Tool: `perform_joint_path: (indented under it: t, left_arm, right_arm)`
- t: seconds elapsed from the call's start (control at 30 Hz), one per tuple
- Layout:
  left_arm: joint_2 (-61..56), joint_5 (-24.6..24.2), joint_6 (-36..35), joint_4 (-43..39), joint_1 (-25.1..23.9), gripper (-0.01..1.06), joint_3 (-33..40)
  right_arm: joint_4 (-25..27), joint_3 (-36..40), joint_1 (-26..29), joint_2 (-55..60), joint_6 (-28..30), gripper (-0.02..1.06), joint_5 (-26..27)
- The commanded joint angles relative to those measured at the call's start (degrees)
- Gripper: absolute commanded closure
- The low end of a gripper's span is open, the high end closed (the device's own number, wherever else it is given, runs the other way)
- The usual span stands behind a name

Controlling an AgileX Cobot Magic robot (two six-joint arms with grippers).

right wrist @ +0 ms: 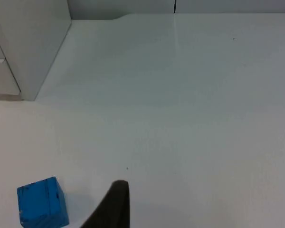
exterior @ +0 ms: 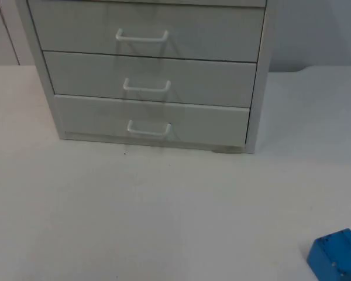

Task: Open the drawer with the left hand, place the block into the drawer with the right hand, then close the drawer with the left hand.

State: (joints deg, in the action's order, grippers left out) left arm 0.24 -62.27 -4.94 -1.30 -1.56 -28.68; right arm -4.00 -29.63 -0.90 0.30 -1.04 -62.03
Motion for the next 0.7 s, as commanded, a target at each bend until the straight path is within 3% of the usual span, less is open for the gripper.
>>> perform_joint_path:
  t: [0.0,0.23,0.4,0.67]
  left_arm:
    - [-0.2,0.7,0.5,0.8,0.2,0.00,0.3]
    - [6.5,3.0,1.3,2.4,0.2,0.00,-0.9]
    - [16.7,8.6,1.9,2.3,0.2,0.00,-2.5]
    - [28.8,10.9,3.2,3.0,0.2,0.00,-2.5]
  right_arm:
    - [-0.3,-0.7,0.3,0.7,0.5,0.01,1.4]
    - [0.3,-3.5,0.3,12.2,0.5,0.01,7.0]
    - [1.0,-4.8,0.3,24.9,0.5,0.01,12.7]
    - [1.1,-4.8,0.3,38.9,0.5,0.01,15.3]
